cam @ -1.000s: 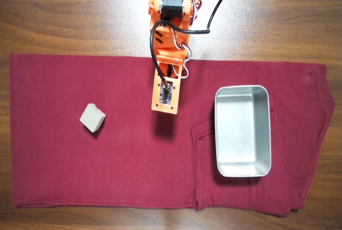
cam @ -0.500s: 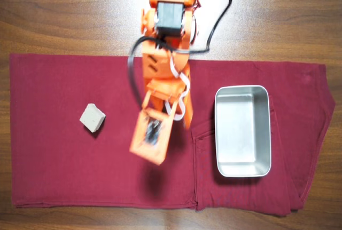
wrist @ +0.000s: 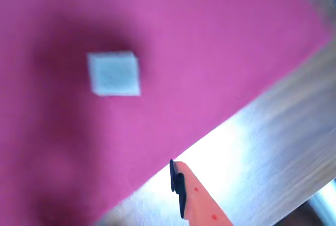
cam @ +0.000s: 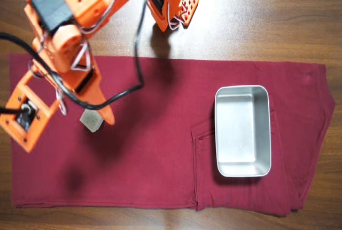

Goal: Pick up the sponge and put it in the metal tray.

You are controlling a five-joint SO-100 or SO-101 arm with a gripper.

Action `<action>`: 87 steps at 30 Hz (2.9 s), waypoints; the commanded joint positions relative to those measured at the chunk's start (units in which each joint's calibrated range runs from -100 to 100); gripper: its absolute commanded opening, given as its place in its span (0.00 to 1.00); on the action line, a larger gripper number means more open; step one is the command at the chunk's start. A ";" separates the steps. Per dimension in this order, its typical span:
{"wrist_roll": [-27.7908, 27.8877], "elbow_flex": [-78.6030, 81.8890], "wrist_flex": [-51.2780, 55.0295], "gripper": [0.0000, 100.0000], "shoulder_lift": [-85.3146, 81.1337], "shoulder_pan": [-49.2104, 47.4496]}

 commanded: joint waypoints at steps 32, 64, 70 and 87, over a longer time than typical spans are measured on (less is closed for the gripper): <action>-4.64 -2.70 -26.55 0.31 32.41 -4.59; -16.61 5.68 -22.68 0.00 -1.06 -92.79; -19.39 9.59 -11.71 0.00 -3.46 -96.72; -21.34 9.23 -17.61 0.48 3.82 -93.94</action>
